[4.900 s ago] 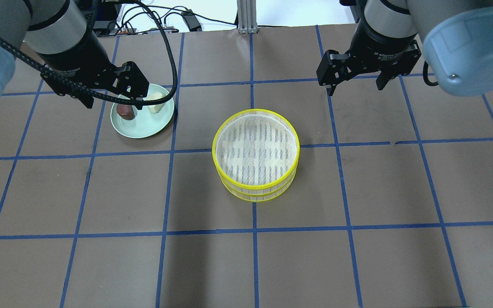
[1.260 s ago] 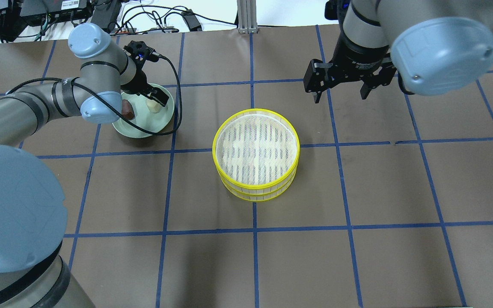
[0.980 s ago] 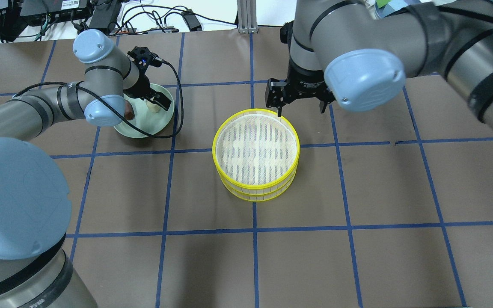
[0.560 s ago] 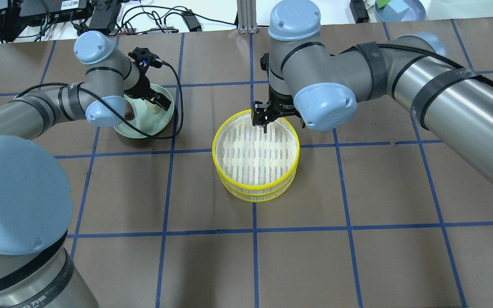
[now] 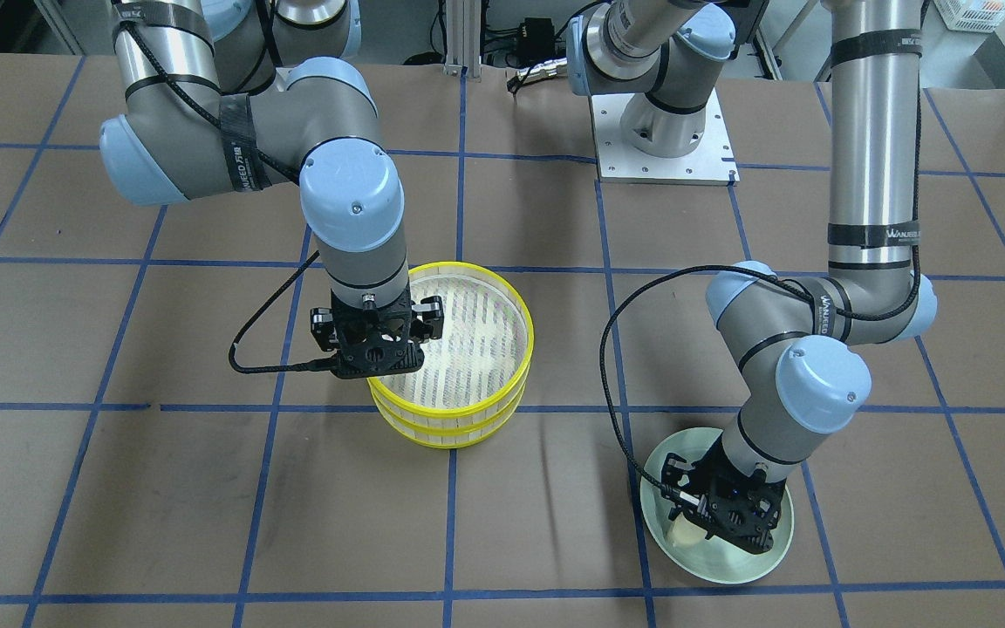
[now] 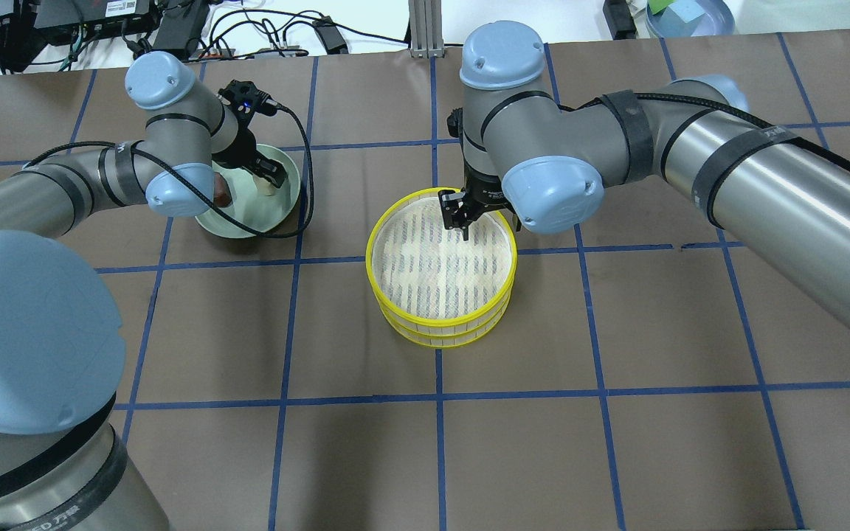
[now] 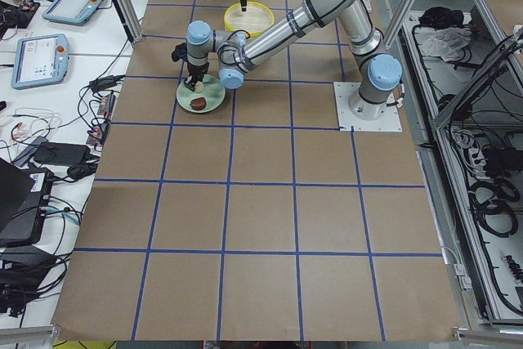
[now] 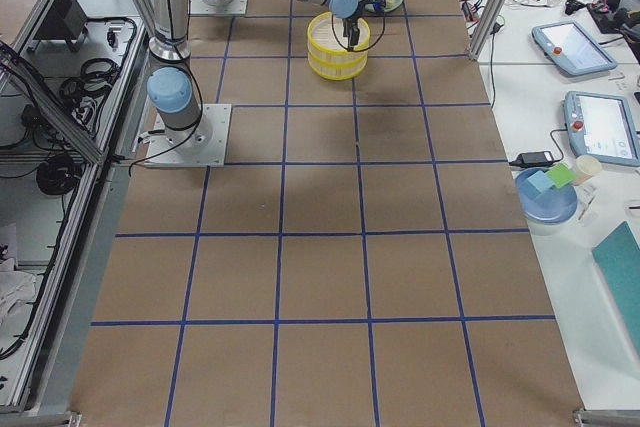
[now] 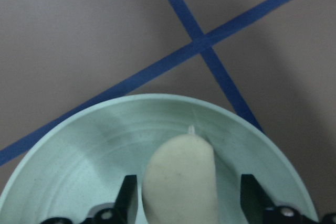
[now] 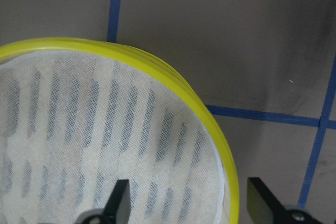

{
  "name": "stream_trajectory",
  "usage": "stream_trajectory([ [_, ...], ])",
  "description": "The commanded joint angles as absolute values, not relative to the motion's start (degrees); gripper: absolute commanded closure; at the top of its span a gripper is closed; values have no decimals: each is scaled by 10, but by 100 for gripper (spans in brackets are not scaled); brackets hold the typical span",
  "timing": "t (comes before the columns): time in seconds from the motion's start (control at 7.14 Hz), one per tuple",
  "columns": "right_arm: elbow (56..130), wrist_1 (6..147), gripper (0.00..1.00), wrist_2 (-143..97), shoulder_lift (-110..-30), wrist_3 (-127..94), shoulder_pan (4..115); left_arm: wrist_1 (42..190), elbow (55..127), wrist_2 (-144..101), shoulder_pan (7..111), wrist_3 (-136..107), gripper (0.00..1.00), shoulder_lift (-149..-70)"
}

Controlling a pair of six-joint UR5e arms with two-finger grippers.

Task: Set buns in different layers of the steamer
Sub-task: 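Grasp the white bun with left gripper while right lifts the top tier aside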

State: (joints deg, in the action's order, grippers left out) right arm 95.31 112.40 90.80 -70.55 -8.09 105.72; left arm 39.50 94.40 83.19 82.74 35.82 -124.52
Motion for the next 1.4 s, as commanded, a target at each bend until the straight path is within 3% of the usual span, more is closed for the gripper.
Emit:
stream_trajectory([
  [0.0,955,1120,27,907,-704,-78,1042,396,943,836,827,353,100,-1241],
  [0.14,955,1115,39,904,-704,-81,1042,396,941,836,827,345,100,-1231],
  [0.28,955,1114,87,903,-704,-83,1042,398,937,838,827,344,100,-1220],
  [0.42,955,1111,100,901,-704,-88,1042,403,937,838,827,343,100,-1208],
  [0.84,955,1108,100,903,-713,-87,1039,453,936,837,828,267,100,-1160],
  [1.26,938,983,100,911,-812,-58,996,471,937,832,840,228,100,-1132],
])
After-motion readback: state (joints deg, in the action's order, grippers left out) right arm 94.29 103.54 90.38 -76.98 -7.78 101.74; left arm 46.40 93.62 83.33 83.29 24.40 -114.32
